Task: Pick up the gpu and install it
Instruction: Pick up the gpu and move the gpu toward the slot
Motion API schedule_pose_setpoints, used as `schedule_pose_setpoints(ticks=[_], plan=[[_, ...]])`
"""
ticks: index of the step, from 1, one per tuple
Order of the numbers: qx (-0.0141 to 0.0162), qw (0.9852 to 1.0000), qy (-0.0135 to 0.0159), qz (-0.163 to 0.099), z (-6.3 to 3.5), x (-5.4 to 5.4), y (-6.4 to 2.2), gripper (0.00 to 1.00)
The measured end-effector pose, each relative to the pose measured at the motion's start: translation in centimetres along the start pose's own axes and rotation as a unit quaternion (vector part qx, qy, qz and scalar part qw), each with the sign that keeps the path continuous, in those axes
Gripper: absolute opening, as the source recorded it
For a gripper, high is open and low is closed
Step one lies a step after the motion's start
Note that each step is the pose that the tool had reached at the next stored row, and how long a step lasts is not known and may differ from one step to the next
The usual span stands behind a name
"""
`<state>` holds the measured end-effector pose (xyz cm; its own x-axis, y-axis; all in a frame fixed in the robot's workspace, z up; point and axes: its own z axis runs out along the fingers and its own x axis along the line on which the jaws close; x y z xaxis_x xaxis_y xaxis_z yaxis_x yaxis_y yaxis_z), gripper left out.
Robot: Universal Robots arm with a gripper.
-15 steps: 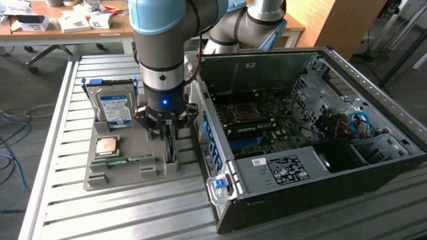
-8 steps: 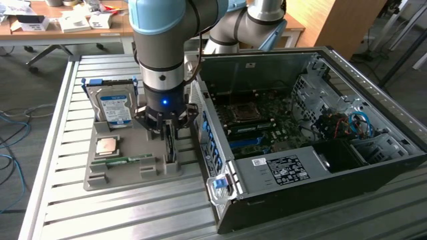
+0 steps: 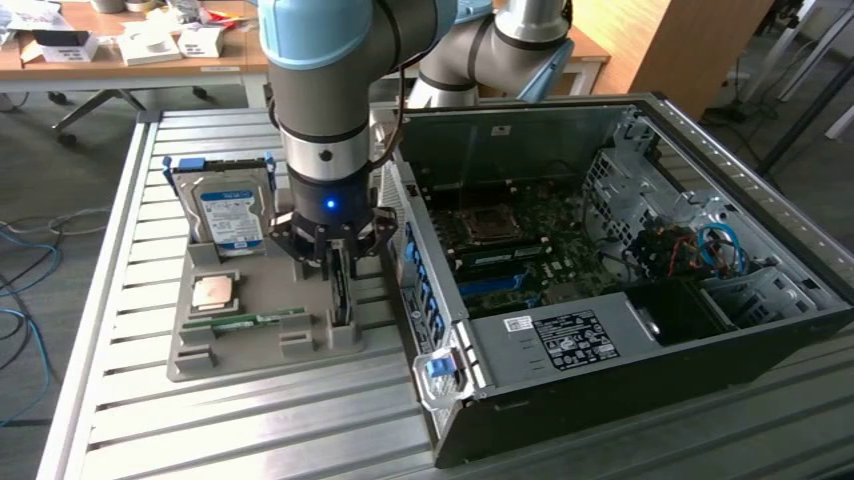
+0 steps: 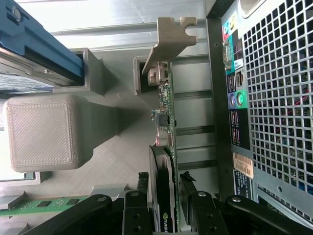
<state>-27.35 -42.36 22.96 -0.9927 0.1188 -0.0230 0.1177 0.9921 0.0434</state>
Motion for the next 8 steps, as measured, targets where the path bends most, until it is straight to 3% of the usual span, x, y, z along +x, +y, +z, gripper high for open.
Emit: schedule_pose_setpoints(ticks=[8], plan=[[0.0,1.0,0.0,0.0,0.0,-0.01,0.0,0.39]])
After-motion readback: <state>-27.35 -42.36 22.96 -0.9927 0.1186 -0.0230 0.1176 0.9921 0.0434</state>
